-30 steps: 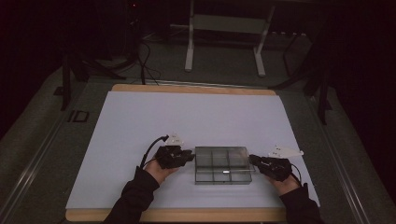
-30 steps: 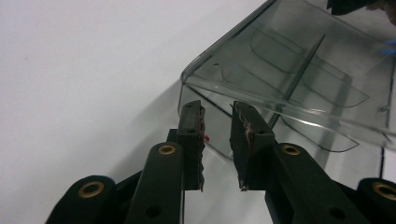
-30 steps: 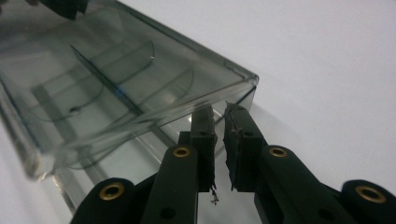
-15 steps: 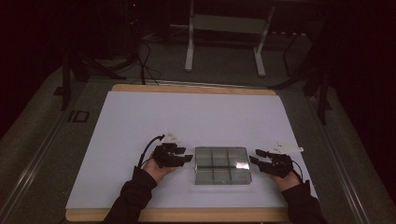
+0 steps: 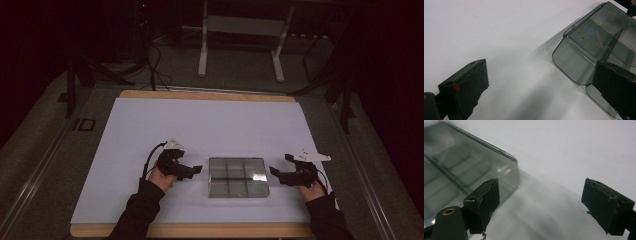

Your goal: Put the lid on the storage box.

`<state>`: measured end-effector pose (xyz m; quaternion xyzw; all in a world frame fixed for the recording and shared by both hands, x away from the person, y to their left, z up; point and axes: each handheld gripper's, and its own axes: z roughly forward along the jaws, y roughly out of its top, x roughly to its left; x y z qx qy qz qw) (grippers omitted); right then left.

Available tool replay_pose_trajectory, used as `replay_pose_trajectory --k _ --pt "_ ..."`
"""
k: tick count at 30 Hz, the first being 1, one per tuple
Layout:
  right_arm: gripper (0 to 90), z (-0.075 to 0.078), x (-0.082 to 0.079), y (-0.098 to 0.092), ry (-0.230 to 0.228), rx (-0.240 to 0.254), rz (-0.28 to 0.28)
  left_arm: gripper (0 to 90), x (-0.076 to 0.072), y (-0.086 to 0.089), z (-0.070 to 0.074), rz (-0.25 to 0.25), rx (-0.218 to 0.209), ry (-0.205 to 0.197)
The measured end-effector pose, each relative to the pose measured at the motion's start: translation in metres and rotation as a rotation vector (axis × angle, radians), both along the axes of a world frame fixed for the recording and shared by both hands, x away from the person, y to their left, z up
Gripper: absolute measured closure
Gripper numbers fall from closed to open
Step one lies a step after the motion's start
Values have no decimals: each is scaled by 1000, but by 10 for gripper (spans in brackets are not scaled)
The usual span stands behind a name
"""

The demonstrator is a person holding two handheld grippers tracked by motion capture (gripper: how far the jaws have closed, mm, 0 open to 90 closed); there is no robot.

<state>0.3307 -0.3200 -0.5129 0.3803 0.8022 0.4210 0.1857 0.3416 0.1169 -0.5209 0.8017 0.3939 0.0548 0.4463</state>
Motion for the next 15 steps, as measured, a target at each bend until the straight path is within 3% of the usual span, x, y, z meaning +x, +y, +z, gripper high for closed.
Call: replay_pose_trajectory --k 8,15 --pt "148 -3 -2 -6 -16 -48 -15 15 -10 1 -3 -40 47 -53" --pt "150 -5 -6 -12 -12 -49 -27 16 -19 7 -2 -45 63 -48"
